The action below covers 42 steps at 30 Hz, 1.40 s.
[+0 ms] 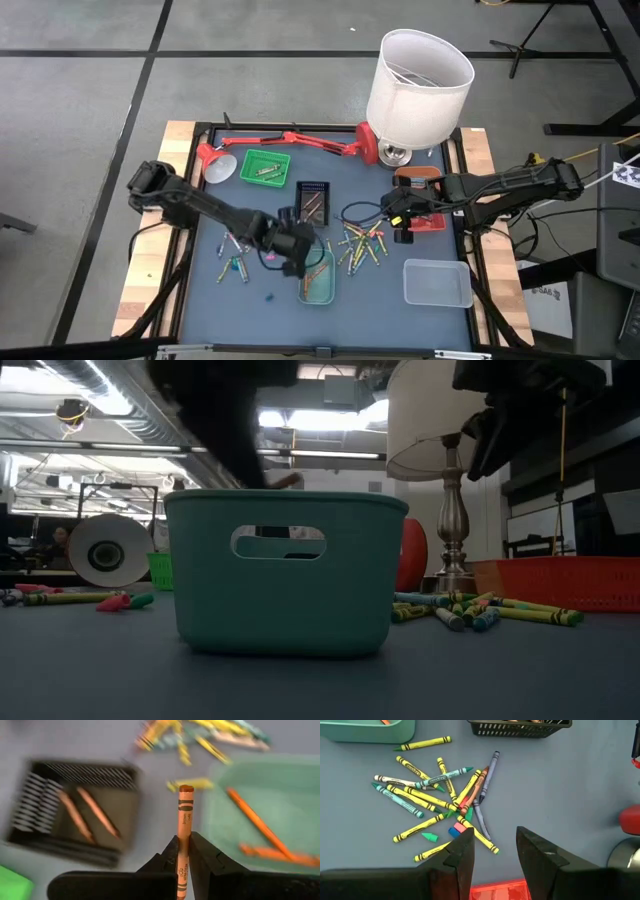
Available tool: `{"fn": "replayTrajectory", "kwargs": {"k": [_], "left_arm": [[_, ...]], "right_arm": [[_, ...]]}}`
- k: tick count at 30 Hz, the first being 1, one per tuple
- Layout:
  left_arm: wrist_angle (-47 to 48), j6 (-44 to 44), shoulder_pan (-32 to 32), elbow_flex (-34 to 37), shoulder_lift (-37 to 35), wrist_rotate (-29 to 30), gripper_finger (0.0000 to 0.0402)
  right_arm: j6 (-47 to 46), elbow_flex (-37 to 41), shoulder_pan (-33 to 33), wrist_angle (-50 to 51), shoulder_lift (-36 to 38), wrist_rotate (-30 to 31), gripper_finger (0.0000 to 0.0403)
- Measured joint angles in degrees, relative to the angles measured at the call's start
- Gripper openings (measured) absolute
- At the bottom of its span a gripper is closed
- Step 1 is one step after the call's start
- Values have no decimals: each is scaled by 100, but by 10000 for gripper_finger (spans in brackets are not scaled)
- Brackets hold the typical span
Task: Sort crayons
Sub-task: Put the brown crayon into the black bin, then put the green crayon into the transparent bin
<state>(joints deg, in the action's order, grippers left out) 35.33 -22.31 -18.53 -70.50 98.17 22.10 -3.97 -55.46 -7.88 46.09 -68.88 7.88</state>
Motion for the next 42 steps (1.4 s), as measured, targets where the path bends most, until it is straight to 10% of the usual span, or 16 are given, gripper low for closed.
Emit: {"fn": "replayTrajectory", "kwargs": {"k": [19,42], "left_arm": [[-956,298,1641,0,-2,584,8],[-974,145,1824,2,-2,519,104]], "right_arm": [[-7,0,0,-26,0,-2,144],[1212,2,0,-255,-1368,0,144]]}}
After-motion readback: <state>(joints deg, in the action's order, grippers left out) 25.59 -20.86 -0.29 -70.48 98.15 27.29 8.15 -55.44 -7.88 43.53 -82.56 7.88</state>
